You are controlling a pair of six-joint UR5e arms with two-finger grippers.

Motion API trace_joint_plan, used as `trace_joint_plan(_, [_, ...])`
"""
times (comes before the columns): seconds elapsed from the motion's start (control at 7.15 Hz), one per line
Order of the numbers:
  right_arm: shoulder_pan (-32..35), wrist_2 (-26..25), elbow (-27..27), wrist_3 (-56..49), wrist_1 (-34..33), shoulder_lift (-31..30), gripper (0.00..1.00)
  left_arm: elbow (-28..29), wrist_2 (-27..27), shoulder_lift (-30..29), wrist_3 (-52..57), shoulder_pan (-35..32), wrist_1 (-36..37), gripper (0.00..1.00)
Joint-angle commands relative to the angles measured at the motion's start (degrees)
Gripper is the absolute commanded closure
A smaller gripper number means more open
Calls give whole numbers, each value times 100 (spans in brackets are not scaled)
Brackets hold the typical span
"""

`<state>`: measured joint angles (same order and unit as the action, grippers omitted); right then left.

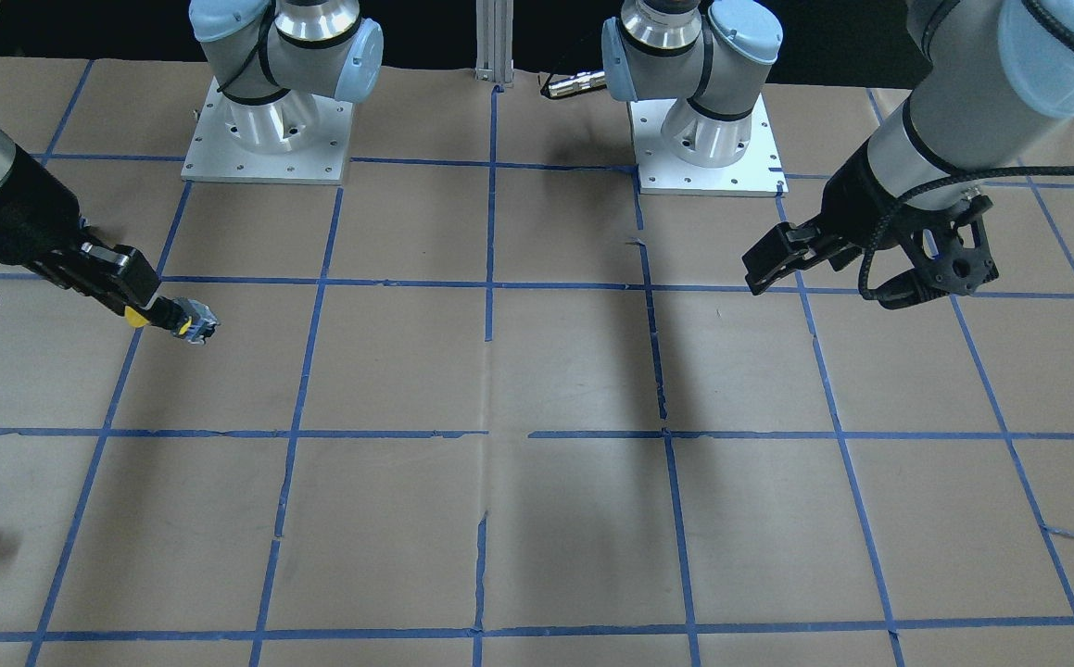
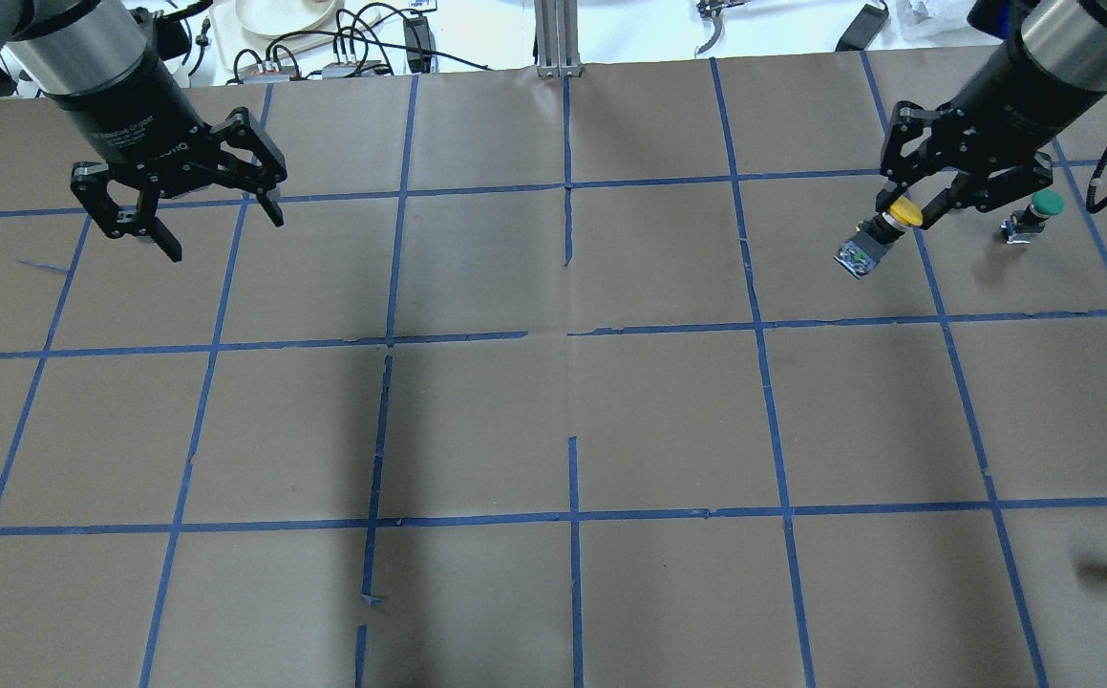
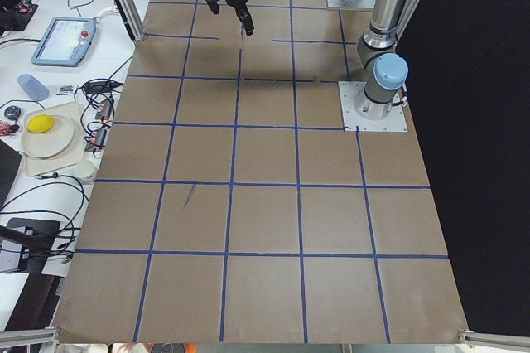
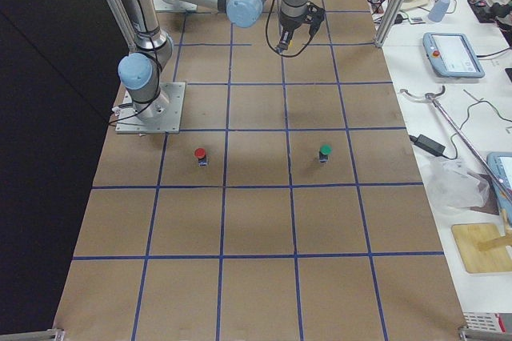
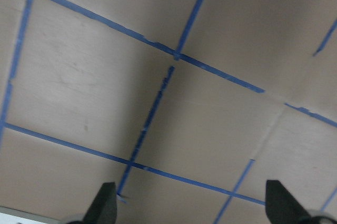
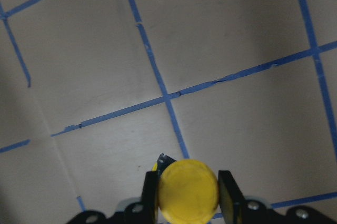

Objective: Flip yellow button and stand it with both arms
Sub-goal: 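Carry the button with the right gripper toward the green button and lower it upright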

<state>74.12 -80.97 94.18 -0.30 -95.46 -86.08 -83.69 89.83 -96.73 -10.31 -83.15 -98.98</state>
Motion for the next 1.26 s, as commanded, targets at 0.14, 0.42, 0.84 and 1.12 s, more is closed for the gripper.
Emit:
trace_joint_plan(0.14, [-1045, -516, 687, -2579, -699, 22, 80, 20, 290, -83, 126, -70, 568, 0])
trace_joint_plan(0.42, [-1792, -551, 1713, -3786, -1636, -284, 81, -121, 229, 118, 117, -122, 599, 0])
trace_joint_plan(0.84, [-3014, -385, 3061, -5721, -3694, -269, 81, -209, 219, 58, 134, -140, 713, 0])
trace_joint_plan(1.12, [-3289, 63, 3159, -6496, -4268, -58, 81, -262, 167, 40, 178, -149, 704, 0])
